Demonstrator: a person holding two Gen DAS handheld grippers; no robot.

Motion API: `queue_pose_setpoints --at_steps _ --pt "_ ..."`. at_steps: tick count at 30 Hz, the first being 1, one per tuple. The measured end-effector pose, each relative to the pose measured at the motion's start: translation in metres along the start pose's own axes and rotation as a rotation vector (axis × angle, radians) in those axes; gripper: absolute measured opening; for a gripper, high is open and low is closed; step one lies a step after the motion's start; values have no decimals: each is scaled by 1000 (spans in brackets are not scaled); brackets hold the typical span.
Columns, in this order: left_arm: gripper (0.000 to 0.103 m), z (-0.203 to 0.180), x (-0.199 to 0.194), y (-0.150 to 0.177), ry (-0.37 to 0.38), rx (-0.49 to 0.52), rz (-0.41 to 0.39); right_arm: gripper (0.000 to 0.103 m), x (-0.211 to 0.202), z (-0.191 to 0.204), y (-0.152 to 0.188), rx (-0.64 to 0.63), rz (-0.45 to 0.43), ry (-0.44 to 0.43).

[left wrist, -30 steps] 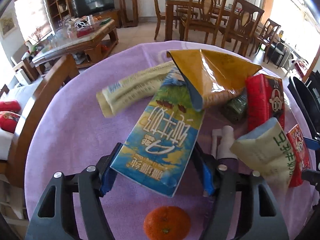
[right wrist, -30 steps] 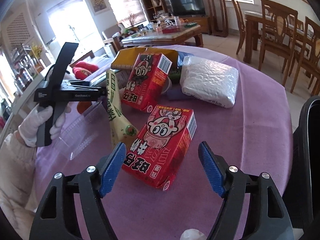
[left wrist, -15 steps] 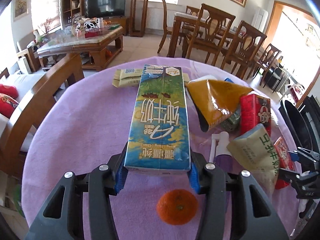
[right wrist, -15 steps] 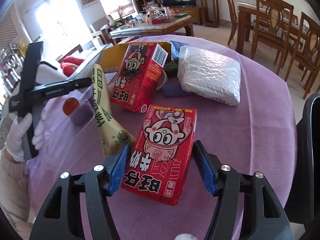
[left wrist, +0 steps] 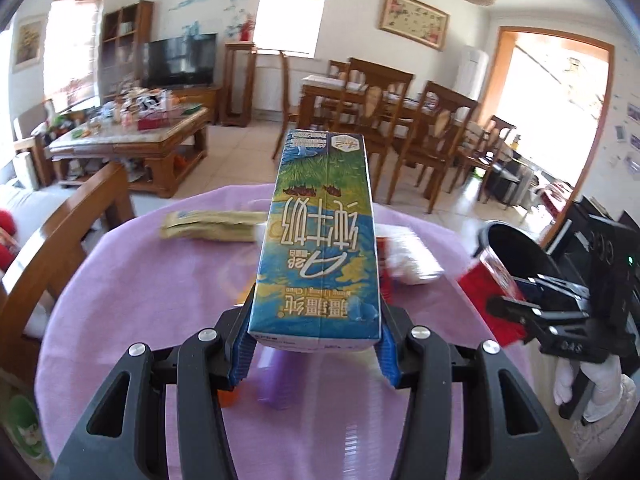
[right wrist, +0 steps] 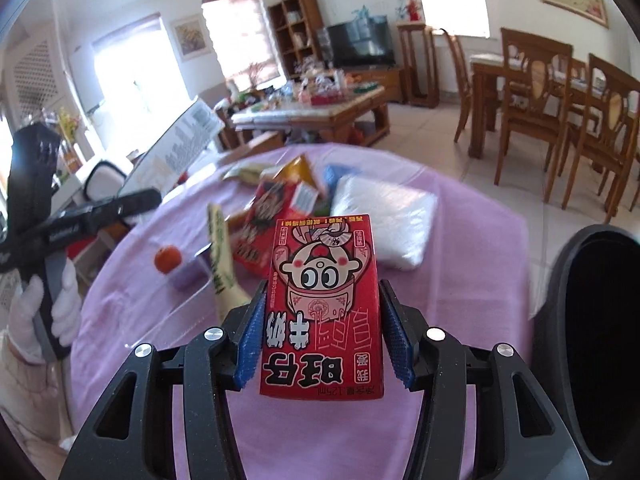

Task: Collect trash
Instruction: 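Carry both cartons over the black bin and open both tools to drop them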

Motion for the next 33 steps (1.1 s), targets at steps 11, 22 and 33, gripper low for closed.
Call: queue_pose_setpoints --at_steps 11,22,33 --pt "49 -192 88 -18 249 167 129 52 -81 -154 16 213 -130 212" --pt "49 -337 202 -15 335 278 280 52 -97 -265 41 363 -108 331" --pt "49 -353 235 5 300 337 357 53 -68 -298 54 374 -50 370"
Point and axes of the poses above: each gripper's, at about its wrist camera, not at the fingertips, and x roughly the way its jaws point, z to its left, y to its underside, the point moved 3 cm from there along x, roughly the way its jaws point, and after that the axes turned 3 degrees about x, right-handed, at the moved point
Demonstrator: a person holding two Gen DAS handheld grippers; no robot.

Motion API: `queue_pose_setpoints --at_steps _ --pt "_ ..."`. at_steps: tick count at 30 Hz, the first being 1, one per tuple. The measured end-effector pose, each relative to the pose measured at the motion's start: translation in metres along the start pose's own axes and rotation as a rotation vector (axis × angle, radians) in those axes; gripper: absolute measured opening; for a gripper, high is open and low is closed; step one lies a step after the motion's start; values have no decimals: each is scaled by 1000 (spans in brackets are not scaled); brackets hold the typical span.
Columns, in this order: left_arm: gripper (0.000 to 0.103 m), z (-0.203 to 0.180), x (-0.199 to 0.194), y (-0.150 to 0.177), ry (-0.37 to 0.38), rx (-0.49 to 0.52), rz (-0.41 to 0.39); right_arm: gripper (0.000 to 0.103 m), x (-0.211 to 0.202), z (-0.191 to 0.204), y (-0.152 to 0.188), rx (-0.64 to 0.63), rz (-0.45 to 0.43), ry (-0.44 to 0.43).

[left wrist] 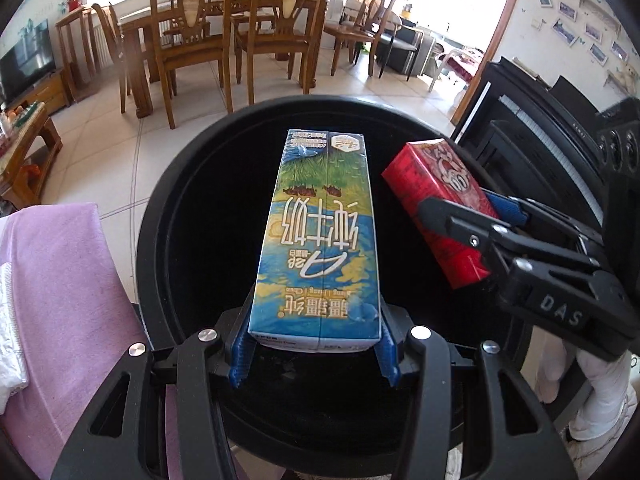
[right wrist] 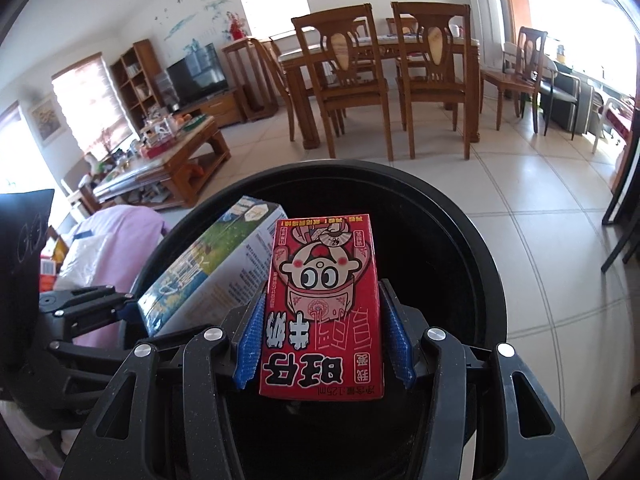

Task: Collect trash
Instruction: 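Carry both cartons over the black bin and open both tools to drop them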

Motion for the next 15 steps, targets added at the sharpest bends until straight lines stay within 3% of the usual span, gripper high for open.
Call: queue_pose_setpoints --at_steps 15 --pt "51 10 -1 4 -11 -1 37 55 2 12 12 -20 9 9"
Point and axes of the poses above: each gripper's, at about its wrist camera, not at the fingertips, and x roughly the way its jaws point, z to its left, y to its underside, the point moved 3 cm from there along x, roughly the way its jaws point, and after that the axes turned 3 degrees about x, right-handed, at the moved point
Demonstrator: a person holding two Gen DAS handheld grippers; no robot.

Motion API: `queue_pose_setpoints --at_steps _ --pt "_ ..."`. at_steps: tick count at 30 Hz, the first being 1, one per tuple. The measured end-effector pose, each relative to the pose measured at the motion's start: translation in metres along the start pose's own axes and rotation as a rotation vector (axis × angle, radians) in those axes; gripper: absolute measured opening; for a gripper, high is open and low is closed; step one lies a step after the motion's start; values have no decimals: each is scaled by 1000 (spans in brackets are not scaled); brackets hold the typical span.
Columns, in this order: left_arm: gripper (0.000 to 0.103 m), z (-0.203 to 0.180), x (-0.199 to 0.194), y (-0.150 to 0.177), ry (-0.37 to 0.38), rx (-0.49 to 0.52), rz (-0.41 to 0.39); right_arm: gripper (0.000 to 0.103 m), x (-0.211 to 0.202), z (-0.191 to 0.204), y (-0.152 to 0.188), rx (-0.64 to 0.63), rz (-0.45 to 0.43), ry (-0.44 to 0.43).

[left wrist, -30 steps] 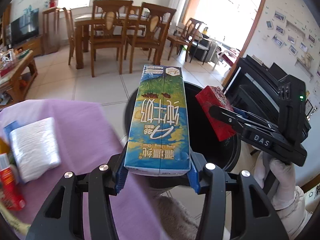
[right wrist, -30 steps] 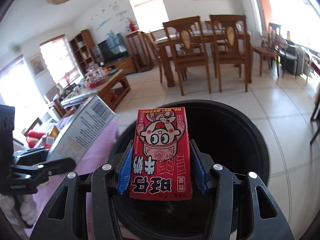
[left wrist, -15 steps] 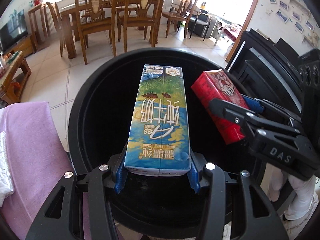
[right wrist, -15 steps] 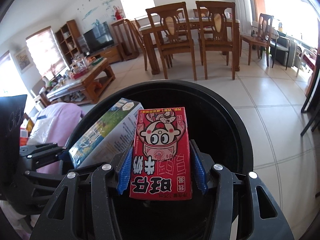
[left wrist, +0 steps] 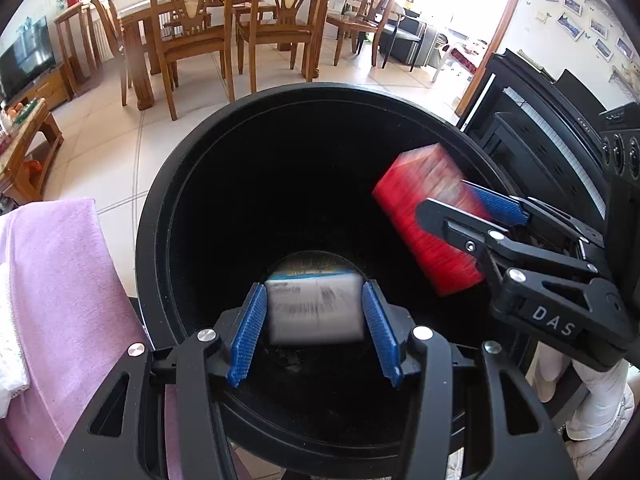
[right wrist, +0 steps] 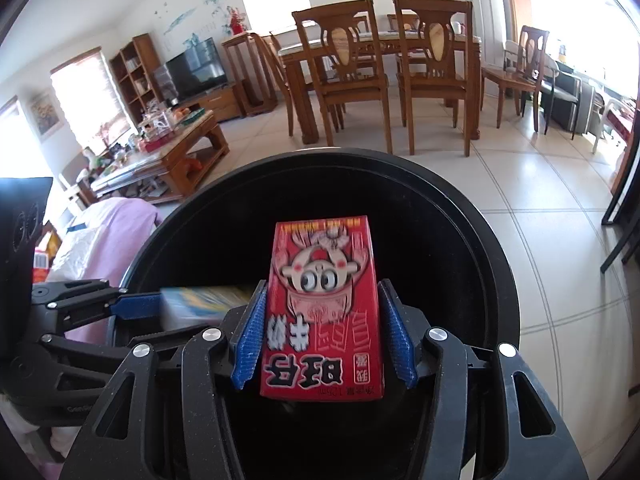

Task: Collect trash
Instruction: 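Carry both cartons over the black bin and open both tools to drop them, then grasp the orange with the left tool while the right tool grasps the cream snack wrapper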

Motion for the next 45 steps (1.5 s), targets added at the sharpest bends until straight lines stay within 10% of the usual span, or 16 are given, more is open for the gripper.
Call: queue_pose_setpoints --at_steps 18,39,45 --pt "89 15 -63 28 -66 4 -144 95 -25 25 -5 -2 -86 -55" --pt "89 231 -258 225 -379 -513 -301 95 -14 284 35 -329 73 -483" --pt "87 283 -255 270 -389 -608 -225 73 -7 350 53 -390 146 -568"
Point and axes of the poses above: each gripper's, at about its wrist camera, not at the fingertips, and x roughly the way its jaws point, z to its left, y to its underside, the point moved 3 cm from there along x, roughly the way its jaws point, and after that the axes turned 3 degrees about x, right-handed, at the moved point
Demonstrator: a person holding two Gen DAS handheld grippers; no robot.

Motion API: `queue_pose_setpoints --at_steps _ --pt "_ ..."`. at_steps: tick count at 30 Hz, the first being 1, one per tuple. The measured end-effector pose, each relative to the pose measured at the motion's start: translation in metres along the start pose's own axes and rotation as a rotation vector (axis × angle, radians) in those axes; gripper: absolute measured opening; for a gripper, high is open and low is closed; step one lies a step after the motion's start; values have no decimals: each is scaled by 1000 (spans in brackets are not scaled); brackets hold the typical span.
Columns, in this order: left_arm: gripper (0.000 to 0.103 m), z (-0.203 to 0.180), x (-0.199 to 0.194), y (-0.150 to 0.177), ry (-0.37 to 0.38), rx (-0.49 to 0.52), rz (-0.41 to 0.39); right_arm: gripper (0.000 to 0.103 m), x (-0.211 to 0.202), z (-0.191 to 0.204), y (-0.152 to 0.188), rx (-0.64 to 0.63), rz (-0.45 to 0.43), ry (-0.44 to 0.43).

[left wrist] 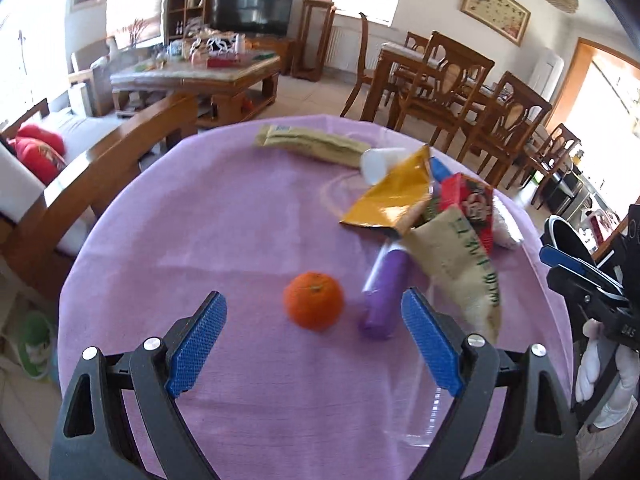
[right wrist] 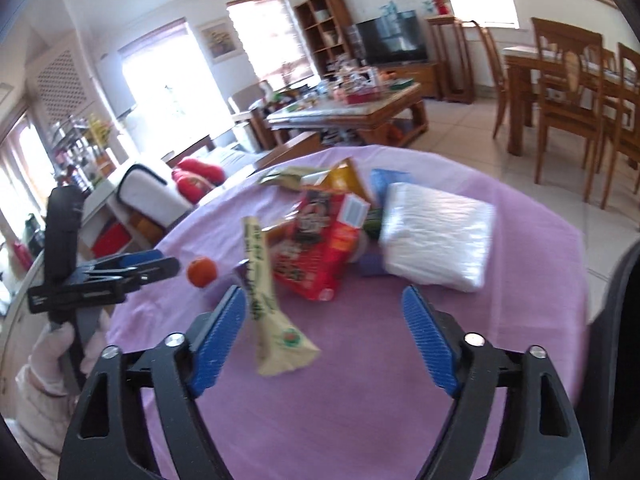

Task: Collect trash
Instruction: 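Grasp the orange with the left tool while the right tool grasps the cream snack wrapper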

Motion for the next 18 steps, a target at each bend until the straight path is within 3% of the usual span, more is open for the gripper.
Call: queue_pose_setpoints --at_steps 7,11,14,18 --pt "87 7 21 8 13 8 72 49 37 40 -5 -59 63 -44" --pt "76 13 30 12 38 -14 108 39 54 48 -7 -78 90 -32" --pt "67 14 30 12 15 8 105 31 62 46 -7 -71 102 -28" --pt "54 14 30 9 53 -5 101 21 69 44 -5 -64 109 -27"
Point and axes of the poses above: each gripper's, at about its wrist camera, not at the fingertips, and x roughly the way its jaws point, z to its left, y to its underside, the point moved 3 cm from there along x, roughly the way its jaws point, and after that the axes turned 3 degrees about x, right-handed, at the moved point
